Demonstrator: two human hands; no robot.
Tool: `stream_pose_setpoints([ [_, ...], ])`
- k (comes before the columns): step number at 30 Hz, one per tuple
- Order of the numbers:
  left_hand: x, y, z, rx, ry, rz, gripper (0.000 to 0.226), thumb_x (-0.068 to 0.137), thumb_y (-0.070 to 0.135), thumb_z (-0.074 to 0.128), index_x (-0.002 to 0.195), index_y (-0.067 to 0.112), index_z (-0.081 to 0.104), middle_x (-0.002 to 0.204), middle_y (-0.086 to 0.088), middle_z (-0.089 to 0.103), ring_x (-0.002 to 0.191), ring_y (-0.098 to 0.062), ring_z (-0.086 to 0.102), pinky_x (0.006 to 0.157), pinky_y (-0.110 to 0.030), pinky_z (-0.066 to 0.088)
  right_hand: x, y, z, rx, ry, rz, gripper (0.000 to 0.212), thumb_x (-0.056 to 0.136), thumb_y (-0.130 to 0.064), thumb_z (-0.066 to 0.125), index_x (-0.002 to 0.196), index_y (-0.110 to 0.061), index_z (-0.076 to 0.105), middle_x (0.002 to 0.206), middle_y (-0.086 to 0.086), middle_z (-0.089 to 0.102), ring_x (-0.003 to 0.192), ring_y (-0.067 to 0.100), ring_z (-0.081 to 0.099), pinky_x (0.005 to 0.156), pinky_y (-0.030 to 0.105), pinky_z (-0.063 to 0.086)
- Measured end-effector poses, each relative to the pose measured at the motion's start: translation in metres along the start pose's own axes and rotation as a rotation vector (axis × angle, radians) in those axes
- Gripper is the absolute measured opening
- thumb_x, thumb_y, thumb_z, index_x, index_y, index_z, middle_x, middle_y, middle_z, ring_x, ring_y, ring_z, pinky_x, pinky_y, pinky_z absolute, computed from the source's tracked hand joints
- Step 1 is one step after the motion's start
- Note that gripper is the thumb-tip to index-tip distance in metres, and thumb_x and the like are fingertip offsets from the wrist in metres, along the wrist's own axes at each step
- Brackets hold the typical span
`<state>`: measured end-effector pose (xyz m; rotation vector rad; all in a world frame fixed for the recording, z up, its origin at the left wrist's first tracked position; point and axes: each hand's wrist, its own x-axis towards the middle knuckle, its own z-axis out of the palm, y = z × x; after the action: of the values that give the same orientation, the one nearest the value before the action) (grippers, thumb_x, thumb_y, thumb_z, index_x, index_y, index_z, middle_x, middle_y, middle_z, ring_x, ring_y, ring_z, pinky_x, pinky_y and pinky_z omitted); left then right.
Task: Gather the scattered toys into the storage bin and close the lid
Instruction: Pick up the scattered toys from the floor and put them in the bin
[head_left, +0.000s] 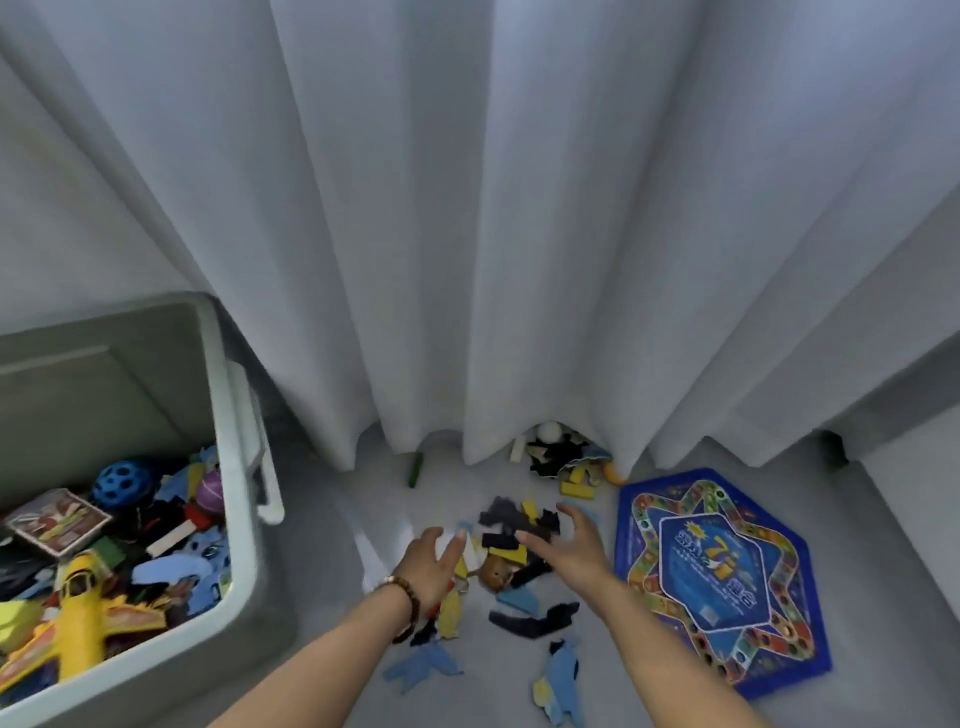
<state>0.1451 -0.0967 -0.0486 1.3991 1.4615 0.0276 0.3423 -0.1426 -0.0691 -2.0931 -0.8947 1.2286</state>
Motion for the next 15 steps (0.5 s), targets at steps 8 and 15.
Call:
stream_pose_setpoints([
  [8, 0.07, -0.009, 0.033, 0.008, -0.048, -0.041, 0.058, 0.099, 0.047, 0.019, 0.147, 0.014, 0.02, 0.151, -0.013, 0.019, 0.139, -0.024, 0.025, 0.113, -0.03, 0.018, 0.066, 0.022, 0.012, -0.427, -0.106, -0.104, 0.103, 0.065, -0.056, 0.076, 0.145, -0.022, 0.022, 0.144, 0.004, 0.026, 0.137, 0.024, 0.019, 0.11, 0.032, 0.026],
  [15, 0.079, -0.017, 0.041, -0.037, -0.039, 0.005, 0.043, 0.099, 0.045, 0.02, 0.129, 0.022, 0.041, 0.143, -0.011, 0.029, 0.132, -0.019, 0.029, 0.111, -0.028, 0.019, 0.063, 0.027, 0.038, -0.342, -0.053, -0.121, 0.069, 0.069, -0.04, 0.077, 0.123, -0.019, 0.04, 0.121, 0.002, 0.043, 0.119, 0.02, 0.036, 0.096, 0.029, 0.039],
])
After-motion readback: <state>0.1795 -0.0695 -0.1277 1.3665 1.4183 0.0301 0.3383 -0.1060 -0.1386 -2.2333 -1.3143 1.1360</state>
